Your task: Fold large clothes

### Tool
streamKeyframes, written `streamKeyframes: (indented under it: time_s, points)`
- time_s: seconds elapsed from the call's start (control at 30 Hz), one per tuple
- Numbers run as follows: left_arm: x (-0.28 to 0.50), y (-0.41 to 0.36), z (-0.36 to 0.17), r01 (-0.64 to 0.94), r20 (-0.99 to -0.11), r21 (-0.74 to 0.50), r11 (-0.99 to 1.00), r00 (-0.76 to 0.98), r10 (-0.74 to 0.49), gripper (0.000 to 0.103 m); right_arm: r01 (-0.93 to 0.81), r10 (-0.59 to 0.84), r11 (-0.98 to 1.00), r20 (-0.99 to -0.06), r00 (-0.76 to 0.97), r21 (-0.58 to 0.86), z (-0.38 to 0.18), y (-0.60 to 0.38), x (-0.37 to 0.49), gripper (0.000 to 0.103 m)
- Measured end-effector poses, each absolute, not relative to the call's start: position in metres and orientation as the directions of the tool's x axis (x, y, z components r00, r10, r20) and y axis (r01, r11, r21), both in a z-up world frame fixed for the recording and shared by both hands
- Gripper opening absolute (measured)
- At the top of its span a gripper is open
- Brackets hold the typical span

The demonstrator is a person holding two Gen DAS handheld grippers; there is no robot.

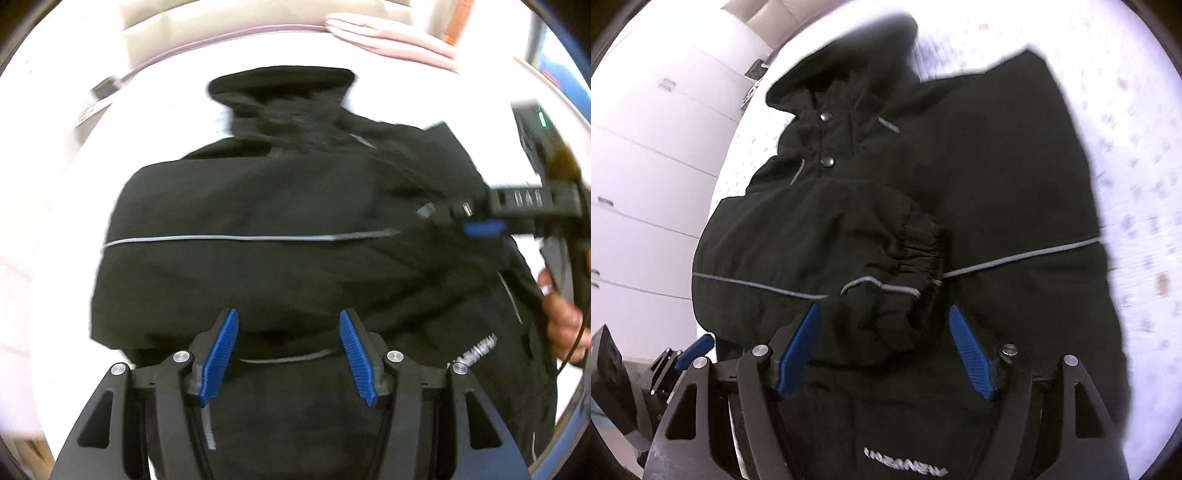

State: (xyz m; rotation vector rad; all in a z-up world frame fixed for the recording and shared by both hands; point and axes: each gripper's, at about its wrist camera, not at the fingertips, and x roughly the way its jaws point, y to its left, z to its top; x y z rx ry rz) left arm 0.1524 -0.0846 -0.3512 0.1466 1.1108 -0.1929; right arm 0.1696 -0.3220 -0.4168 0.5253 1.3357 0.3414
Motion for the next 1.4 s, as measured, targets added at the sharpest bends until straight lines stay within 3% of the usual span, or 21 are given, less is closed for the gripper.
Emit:
streamKeyframes:
  time_s: [0.07,0.1,0.13,0.17,0.3,0.4,0.5,0.6,0.67,0.83,1.0,1.07,1.1,1.23,1.4]
  points:
    - [0.161,-0.068,-0.348,0.167,-0.893,0.022,0.986,0.446,-0.056,0.059,0.054,0.520,0.841,-0.832,0.195,0.539,-0.421,-0.315,0.170,0.052]
    - [0.166,-0.057,-0.345,0.129,-0.886,0.020,0.991,0.462,-0.042,0.059,0.031,0.492,0.861,-0.846,0.205,0.508,-0.415,-0.311,0.170,0.049]
    - [0.171,-0.048,-0.343,0.103,-0.881,0.014,0.995,0.472,-0.036,0.059,0.014,0.475,0.872,-0.853,0.217,0.489,-0.408,-0.310,0.168,0.038]
    - [0.176,-0.043,-0.343,0.087,-0.878,0.005,0.996,0.477,-0.037,0.059,-0.010,0.450,0.887,-0.859,0.245,0.462,-0.395,-0.310,0.165,0.036]
    - [0.196,-0.028,-0.340,0.065,-0.868,-0.001,0.998,0.495,-0.033,0.059,-0.040,0.314,0.944,-0.859,0.405,0.327,-0.332,-0.332,0.150,0.034]
    - [0.210,-0.034,-0.356,0.098,-0.890,-0.026,0.995,0.450,-0.068,0.059,0.013,0.257,0.956,-0.853,0.454,0.294,-0.317,-0.356,0.149,0.034]
    - [0.220,-0.049,-0.384,0.145,-0.917,-0.054,0.988,0.384,-0.106,0.059,0.049,0.184,0.973,-0.891,0.415,0.224,-0.344,-0.360,0.161,0.034]
    - [0.224,-0.062,-0.416,0.178,-0.932,0.009,0.984,0.358,-0.057,0.060,0.086,0.129,0.983,-0.943,0.308,0.163,-0.395,-0.358,0.172,0.034]
    - [0.227,-0.061,-0.422,0.167,-0.932,-0.008,0.986,0.355,-0.068,0.061,0.147,0.171,0.966,-0.952,0.255,0.213,-0.430,-0.365,0.175,0.034]
    - [0.230,-0.061,-0.419,0.170,-0.935,-0.018,0.985,0.346,-0.077,0.061,0.146,0.193,0.961,-0.946,0.260,0.236,-0.423,-0.366,0.175,0.035]
    - [0.229,-0.059,-0.369,0.200,-0.902,-0.080,0.976,0.402,-0.156,0.061,0.066,0.198,0.970,-0.920,0.338,0.233,-0.360,-0.354,0.174,0.047]
    - [0.234,-0.061,-0.350,0.208,-0.884,-0.068,0.976,0.441,-0.156,0.061,0.029,0.202,0.972,-0.893,0.402,0.233,-0.336,-0.340,0.176,0.066]
    - [0.240,-0.063,-0.344,0.210,-0.878,-0.056,0.976,0.455,-0.148,0.061,0.003,0.216,0.971,-0.880,0.423,0.240,-0.327,-0.329,0.181,0.067]
    - [0.265,-0.069,-0.358,0.181,-0.894,-0.012,0.983,0.439,-0.092,0.061,-0.080,0.190,0.982,-0.895,0.404,0.172,-0.342,-0.278,0.210,0.067]
    - [0.277,-0.059,-0.413,0.132,-0.926,-0.034,0.991,0.369,-0.081,0.061,-0.054,0.136,0.990,-0.962,0.239,0.127,-0.424,-0.268,0.227,0.048]
